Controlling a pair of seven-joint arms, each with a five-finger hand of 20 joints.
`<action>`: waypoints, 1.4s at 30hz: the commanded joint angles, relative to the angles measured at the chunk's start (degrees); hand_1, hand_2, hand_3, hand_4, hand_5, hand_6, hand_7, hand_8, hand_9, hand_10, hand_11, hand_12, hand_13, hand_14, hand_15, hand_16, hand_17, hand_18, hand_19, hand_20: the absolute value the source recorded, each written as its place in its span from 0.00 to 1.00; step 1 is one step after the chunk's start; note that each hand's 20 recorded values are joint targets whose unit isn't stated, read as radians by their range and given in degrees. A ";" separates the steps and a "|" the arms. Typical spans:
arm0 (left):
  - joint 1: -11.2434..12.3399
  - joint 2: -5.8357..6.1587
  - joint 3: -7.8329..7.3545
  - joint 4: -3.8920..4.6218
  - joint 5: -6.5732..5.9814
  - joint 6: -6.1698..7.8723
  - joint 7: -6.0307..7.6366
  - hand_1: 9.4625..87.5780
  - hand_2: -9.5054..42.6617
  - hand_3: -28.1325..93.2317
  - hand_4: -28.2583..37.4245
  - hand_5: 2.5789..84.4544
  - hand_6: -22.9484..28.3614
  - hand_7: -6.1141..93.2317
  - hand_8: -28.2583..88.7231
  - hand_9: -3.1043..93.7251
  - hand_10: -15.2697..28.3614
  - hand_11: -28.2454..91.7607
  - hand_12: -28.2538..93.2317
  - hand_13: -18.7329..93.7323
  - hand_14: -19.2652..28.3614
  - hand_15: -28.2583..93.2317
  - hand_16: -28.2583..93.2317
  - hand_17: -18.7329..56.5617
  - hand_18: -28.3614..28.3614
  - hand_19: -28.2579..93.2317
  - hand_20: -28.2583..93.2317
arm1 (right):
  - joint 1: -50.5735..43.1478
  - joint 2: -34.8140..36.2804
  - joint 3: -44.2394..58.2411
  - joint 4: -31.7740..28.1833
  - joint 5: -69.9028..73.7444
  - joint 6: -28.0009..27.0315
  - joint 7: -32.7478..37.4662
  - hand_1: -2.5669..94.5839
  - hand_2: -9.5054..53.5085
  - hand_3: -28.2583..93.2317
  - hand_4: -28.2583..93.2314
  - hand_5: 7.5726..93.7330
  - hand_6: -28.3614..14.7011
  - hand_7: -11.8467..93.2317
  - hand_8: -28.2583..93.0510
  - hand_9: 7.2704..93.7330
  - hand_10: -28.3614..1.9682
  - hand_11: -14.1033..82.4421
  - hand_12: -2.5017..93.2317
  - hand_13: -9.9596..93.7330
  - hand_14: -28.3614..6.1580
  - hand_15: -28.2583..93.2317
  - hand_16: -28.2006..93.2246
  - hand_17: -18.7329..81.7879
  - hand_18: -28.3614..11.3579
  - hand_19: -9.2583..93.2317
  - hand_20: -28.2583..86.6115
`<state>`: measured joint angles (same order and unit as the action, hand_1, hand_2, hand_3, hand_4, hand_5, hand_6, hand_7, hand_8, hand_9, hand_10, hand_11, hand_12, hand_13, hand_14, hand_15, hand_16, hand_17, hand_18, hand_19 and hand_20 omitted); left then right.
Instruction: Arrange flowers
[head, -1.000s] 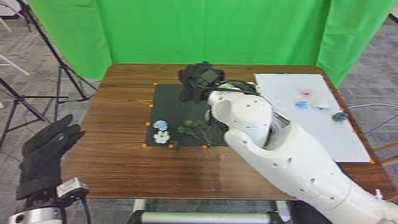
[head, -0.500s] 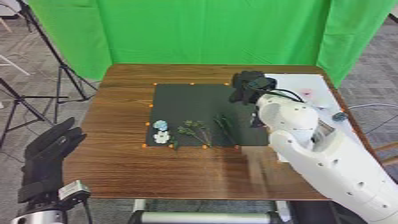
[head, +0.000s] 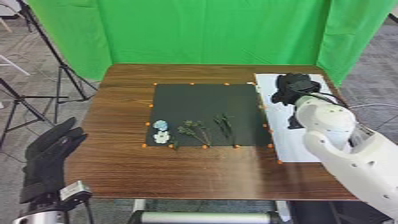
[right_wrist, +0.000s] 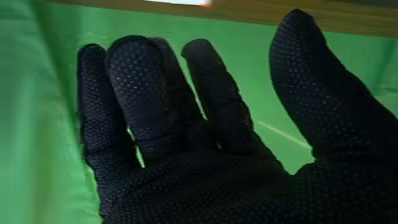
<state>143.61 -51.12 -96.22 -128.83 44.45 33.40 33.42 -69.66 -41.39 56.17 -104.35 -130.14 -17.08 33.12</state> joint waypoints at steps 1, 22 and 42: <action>0.83 0.23 -0.03 -0.04 -0.80 0.76 0.86 0.22 0.24 0.92 0.18 0.46 0.64 0.24 0.15 0.41 0.81 0.55 0.30 0.39 0.98 0.75 0.10 0.13 0.88 0.70 0.26 | -4.12 5.13 3.79 1.97 -0.53 -2.59 2.89 0.35 0.08 0.92 0.03 0.47 0.43 0.27 0.15 0.44 0.19 0.36 0.20 0.64 0.40 0.88 0.33 0.41 0.18 0.88 0.22; -0.05 1.28 0.87 0.19 -1.62 0.93 1.77 0.22 0.24 0.92 0.18 0.47 0.64 0.24 0.15 0.41 0.81 0.55 0.30 0.39 0.97 0.75 0.10 0.13 0.88 0.70 0.26 | -3.77 9.29 3.24 7.07 1.61 -3.35 9.32 0.35 0.05 0.92 0.02 0.43 0.42 0.27 0.15 0.41 0.17 0.34 0.20 0.63 0.41 0.89 0.32 0.41 0.19 0.88 0.23; 0.04 2.53 1.24 0.13 -3.14 1.79 2.84 0.22 0.24 0.92 0.18 0.47 0.64 0.24 0.15 0.41 0.81 0.55 0.30 0.39 0.97 0.75 0.10 0.13 0.88 0.70 0.26 | -5.76 7.89 5.30 8.66 4.73 -6.41 11.62 0.36 0.05 0.92 0.02 0.45 0.40 0.26 0.15 0.43 0.18 0.35 0.19 0.67 0.43 0.93 0.33 0.42 0.19 0.90 0.23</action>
<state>143.07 -48.56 -94.90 -128.70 41.46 34.87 36.38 -75.00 -33.38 61.28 -96.30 -126.26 -23.00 43.16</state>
